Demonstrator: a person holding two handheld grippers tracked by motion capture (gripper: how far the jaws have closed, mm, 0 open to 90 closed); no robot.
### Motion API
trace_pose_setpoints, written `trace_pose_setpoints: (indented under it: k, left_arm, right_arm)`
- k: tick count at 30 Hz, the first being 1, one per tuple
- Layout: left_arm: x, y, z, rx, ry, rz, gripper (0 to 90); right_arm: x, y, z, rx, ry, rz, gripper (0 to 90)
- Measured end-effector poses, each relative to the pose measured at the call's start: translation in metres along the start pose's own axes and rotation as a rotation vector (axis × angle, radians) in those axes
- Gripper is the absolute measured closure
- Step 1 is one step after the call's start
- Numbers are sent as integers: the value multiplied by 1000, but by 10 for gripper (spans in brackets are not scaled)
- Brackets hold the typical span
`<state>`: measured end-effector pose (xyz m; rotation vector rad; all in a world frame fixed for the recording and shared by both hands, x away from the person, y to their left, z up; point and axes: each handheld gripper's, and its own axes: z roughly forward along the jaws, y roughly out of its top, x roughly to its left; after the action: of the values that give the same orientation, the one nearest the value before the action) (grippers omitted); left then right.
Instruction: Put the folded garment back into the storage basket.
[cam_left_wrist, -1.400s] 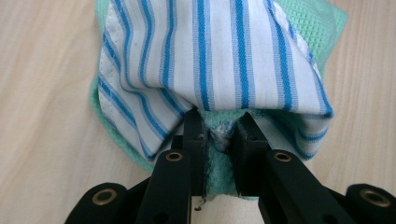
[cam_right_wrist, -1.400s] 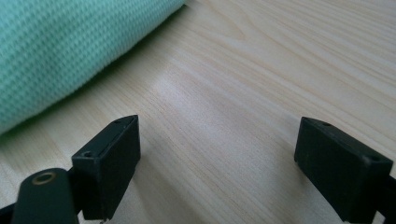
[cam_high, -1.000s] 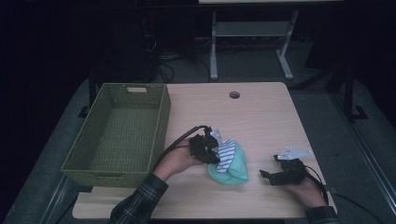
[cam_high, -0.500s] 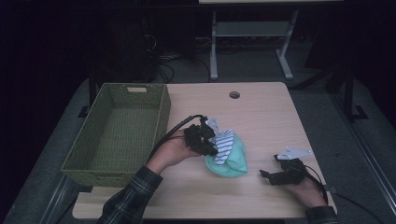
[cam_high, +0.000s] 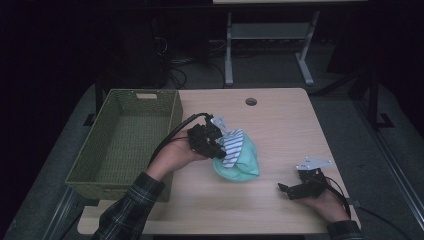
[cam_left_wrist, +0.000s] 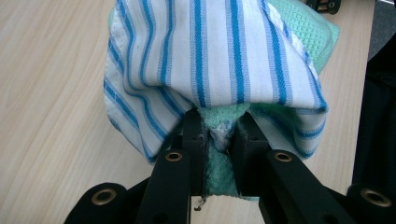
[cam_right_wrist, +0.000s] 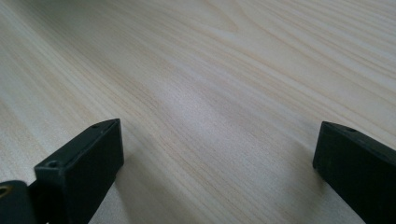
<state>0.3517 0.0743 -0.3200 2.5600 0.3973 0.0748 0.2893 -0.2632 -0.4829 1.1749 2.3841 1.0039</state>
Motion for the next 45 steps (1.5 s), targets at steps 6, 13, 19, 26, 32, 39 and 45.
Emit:
trace_pose_setpoints:
  k: [6,13,19,26,32,39,45]
  left_arm:
    - [4,-6,-13,3,23,-18,771]
    - [10,-11,-35,-4,62,-42,771]
    - [18,-17,-53,4,89,-58,770]
    - [25,-26,-68,-4,120,-88,770]
    - [31,-37,-78,-9,146,-129,770]
    - [34,-48,-90,-17,172,-158,770]
    - [38,-56,-98,-27,195,-189,770]
  right_arm:
    - [0,0,0,-2,3,5,15]
    - [0,0,0,0,3,-2,15]
    - [0,0,0,1,5,-5,15]
    - [0,0,0,1,6,-7,15]
    - [0,0,0,0,9,-10,16]
    - [0,0,0,0,10,-11,15]
    - [0,0,0,0,10,-11,15]
